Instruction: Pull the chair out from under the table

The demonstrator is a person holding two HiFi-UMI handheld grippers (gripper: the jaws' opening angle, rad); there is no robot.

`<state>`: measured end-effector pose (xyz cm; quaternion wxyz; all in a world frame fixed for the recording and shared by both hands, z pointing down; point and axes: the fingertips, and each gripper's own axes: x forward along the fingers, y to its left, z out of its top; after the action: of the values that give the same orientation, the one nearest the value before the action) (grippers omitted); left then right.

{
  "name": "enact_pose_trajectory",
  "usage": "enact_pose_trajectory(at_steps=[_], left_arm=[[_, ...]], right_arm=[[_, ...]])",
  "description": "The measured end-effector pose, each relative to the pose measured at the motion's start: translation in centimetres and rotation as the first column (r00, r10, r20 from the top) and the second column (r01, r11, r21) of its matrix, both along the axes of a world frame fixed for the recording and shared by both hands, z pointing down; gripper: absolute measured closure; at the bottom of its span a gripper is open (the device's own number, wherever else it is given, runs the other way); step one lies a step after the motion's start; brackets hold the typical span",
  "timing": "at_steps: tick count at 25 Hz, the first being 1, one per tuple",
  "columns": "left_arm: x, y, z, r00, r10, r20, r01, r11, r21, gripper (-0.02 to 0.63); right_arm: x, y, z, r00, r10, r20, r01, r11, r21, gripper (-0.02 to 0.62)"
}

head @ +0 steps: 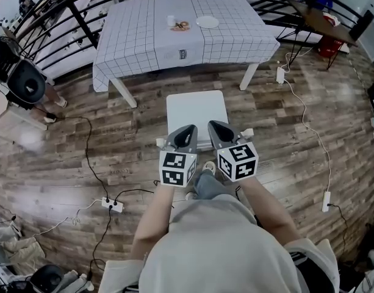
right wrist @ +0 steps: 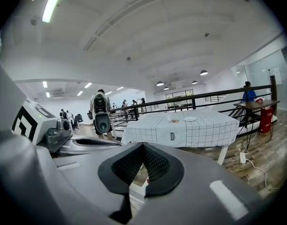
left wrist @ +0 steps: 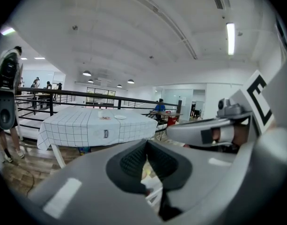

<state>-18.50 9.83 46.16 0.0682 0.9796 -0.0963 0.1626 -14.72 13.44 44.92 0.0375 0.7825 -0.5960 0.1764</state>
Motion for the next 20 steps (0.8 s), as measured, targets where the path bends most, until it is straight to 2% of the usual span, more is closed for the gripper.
enact_pose_trajectory(at_steps=[20], left_arm=[[0.72,-0.27,-0.64,1.000,0.001,-0.010,-0.001,1.000,0.008,0.595]], right_arm=[[-0.18,-0.62,-0.80,1.000,-0.009,-0.014,0.009,1.000,0.020,0.597]])
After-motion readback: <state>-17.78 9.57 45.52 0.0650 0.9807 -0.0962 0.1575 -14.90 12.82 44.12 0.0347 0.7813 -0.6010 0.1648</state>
